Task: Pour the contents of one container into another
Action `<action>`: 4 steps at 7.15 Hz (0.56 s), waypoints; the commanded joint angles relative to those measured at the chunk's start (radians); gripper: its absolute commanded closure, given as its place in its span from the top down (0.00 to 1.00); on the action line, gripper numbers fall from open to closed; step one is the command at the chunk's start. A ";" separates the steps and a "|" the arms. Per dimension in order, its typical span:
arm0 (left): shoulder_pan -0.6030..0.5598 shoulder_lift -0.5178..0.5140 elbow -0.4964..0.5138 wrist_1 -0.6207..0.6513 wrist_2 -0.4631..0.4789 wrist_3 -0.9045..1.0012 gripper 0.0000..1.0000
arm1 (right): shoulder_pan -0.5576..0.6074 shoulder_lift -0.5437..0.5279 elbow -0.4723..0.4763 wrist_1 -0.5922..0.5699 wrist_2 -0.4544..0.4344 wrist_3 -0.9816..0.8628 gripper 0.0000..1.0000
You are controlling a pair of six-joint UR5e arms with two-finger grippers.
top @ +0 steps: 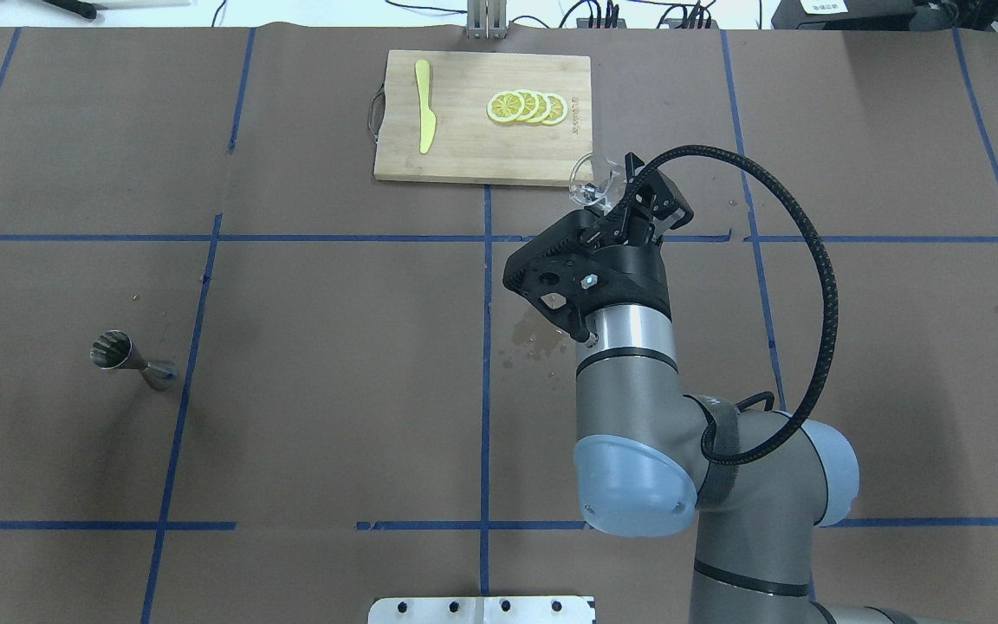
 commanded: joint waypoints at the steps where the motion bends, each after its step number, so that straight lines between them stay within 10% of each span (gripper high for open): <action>1: -0.024 -0.002 0.002 0.029 -0.002 0.107 1.00 | -0.007 0.000 -0.011 0.003 0.009 0.110 0.00; 4: -0.024 -0.001 0.002 0.026 -0.005 0.108 1.00 | -0.002 -0.151 -0.013 0.299 0.032 0.194 0.00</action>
